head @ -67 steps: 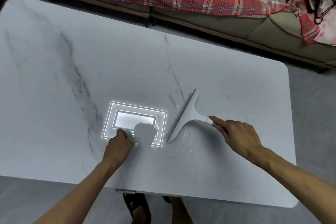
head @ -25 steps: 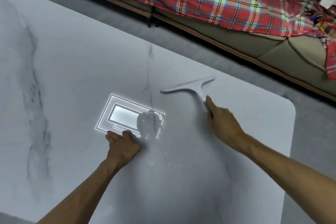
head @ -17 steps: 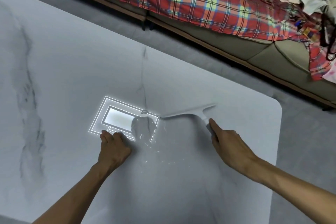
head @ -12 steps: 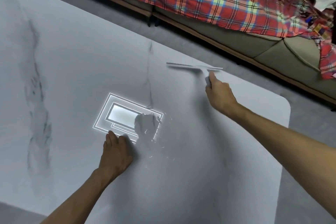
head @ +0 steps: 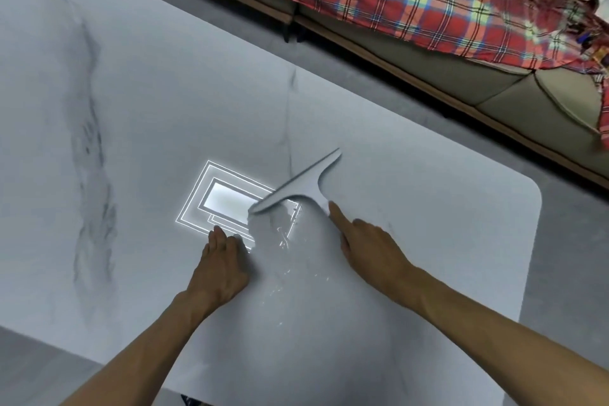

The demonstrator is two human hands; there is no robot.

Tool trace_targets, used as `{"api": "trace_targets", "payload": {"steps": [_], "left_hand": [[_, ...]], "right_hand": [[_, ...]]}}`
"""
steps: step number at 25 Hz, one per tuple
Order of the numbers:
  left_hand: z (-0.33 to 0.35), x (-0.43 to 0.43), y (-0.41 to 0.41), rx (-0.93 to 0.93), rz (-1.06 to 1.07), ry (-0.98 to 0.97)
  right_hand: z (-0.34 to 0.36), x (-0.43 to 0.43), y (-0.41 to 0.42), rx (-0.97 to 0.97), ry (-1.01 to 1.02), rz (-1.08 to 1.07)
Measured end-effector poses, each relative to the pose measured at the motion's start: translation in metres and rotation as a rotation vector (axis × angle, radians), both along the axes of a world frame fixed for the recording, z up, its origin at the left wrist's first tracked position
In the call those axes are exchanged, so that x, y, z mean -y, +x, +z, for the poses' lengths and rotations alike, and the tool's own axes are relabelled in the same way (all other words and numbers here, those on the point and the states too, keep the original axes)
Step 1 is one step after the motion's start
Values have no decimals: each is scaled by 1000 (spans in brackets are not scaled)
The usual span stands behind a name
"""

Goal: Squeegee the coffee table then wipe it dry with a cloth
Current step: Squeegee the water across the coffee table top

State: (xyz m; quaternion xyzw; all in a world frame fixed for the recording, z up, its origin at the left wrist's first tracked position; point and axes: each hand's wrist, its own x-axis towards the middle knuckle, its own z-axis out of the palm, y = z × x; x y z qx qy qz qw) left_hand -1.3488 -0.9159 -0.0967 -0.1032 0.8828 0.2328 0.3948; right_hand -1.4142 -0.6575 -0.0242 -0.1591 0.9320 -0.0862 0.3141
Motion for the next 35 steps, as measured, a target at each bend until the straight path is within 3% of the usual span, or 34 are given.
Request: {"api": "trace_targets", "payload": {"steps": [4, 8, 15, 23, 30, 35], "left_hand": [[5, 4, 7, -32, 16, 2], [15, 6, 28, 32, 9, 12], [22, 18, 44, 138, 66, 60], [30, 7, 44, 98, -31, -7], [46, 37, 78, -19, 299, 120], [60, 71, 120, -82, 569, 94]], "right_hand": [[24, -48, 33, 53, 107, 131], [57, -68, 36, 35, 124, 124], [21, 25, 10, -56, -6, 294], [15, -69, 56, -176, 105, 90], [48, -102, 109, -192, 217, -117], [34, 16, 163, -145, -94, 187]]}}
